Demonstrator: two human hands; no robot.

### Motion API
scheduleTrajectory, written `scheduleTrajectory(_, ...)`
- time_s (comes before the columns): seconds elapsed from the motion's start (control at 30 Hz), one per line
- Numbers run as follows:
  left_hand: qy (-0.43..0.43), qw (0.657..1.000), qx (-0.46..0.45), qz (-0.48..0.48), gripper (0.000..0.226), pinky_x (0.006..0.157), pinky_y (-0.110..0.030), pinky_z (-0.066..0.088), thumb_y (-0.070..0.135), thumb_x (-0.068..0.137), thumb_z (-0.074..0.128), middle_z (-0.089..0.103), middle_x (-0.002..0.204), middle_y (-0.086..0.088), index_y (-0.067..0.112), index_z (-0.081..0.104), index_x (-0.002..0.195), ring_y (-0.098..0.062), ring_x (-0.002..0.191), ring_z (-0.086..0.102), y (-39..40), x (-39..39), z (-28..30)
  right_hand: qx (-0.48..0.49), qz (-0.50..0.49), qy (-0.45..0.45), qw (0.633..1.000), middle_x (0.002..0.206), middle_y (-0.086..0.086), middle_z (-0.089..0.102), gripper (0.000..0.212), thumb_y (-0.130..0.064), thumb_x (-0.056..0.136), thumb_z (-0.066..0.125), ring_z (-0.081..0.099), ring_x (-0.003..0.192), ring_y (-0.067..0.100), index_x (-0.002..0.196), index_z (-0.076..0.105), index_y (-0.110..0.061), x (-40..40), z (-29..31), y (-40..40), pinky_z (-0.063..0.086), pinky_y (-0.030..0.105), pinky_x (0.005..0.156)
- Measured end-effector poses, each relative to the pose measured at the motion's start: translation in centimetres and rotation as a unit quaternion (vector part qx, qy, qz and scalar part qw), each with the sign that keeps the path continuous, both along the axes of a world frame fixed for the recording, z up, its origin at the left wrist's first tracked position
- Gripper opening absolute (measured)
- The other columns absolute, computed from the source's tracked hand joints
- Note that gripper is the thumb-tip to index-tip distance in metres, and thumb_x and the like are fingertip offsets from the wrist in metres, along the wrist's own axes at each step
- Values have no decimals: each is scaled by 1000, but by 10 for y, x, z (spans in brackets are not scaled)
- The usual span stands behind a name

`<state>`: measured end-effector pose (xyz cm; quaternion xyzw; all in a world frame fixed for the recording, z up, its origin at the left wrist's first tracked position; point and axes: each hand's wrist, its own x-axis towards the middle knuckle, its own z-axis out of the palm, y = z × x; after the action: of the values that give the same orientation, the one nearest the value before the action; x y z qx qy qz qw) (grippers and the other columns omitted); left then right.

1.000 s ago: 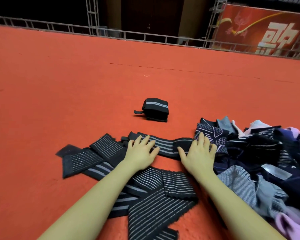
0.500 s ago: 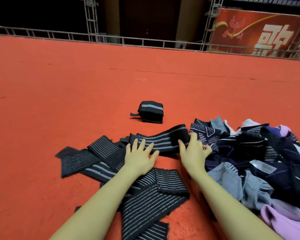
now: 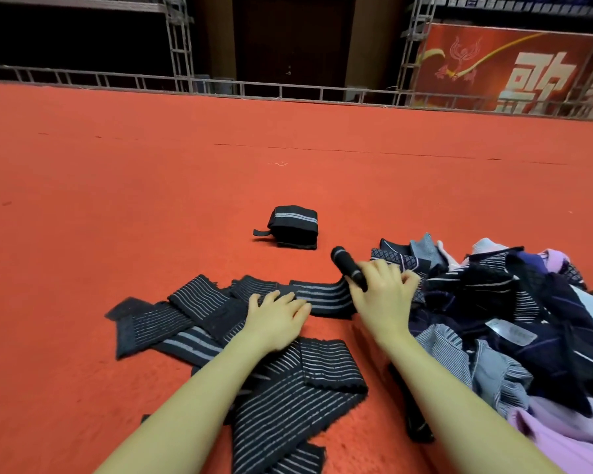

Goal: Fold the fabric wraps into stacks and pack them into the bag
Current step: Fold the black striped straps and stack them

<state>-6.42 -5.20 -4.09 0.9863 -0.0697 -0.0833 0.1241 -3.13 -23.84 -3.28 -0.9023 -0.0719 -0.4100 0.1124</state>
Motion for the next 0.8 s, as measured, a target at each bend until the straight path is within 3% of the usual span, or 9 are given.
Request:
scheduleTrajectory(0.17,-5,1000,7,-1,48,114,-51,-6,45,102,12,17,158,10,41,30,146,-22,146,5,27,2,-4,-45,70,53,995,84,-6,73,27,-24,74,53,65,74,19,92,73,-19,7,-10,44,26,38,86)
scheduleTrajectory(0.27,-19,1000,-4,5,47,114,-51,-4,44,102,15,20,157,11,38,34,145,-21,145,7,29,3,-7,-97,91,147,980,85,-7,73,27,-34,75,58,68,77,16,92,73,-22,9,-25,61,23,40,91)
scheduleTrajectory(0.33,-49,998,-16,21,46,114,-48,2,42,102,20,28,154,9,31,38,143,-21,143,15,29,4,-9,-141,110,213,960,98,-7,73,42,-49,81,45,68,92,13,101,72,-24,7,-33,62,18,43,96)
scheduleTrajectory(0.4,-95,993,-39,50,45,111,-44,9,43,101,25,41,146,7,26,39,140,-20,137,25,28,4,-11,-145,127,274,942,130,-10,59,59,-58,88,26,51,122,7,124,61,-28,5,-30,56,6,44,103)
scheduleTrajectory(0.47,-136,986,-63,72,45,106,-41,13,45,101,27,47,139,5,26,35,141,-21,132,32,25,5,-11,-121,159,295,934,145,-15,42,51,-54,97,25,31,136,2,136,49,-33,9,-28,46,-2,41,105)
scheduleTrajectory(0.53,-144,985,-69,60,44,105,-41,14,47,101,25,39,146,6,36,31,143,-22,133,29,19,7,-10,-104,169,264,944,140,-15,48,41,-44,100,30,37,132,4,127,58,-33,9,-29,37,4,38,103)
scheduleTrajectory(0.63,-94,994,-45,44,45,108,-44,10,52,100,18,23,156,2,44,31,142,-28,138,21,7,12,-10,-4,111,123,986,110,-7,67,34,-37,87,39,62,102,18,86,71,-25,4,-31,29,20,35,88)
scheduleTrajectory(0.7,-83,993,-39,69,44,108,-46,11,49,101,17,29,152,-5,38,39,138,-32,135,24,-1,16,-9,12,44,101,994,107,-1,67,34,-37,84,41,62,97,25,83,70,-20,4,-34,26,22,36,84)
scheduleTrajectory(0.8,-108,988,15,108,36,103,-46,20,39,102,22,49,132,-14,27,40,132,-35,121,37,-11,21,-9,-1,-31,150,988,122,12,62,39,-40,87,47,55,109,33,88,72,-9,6,-37,23,21,41,89)
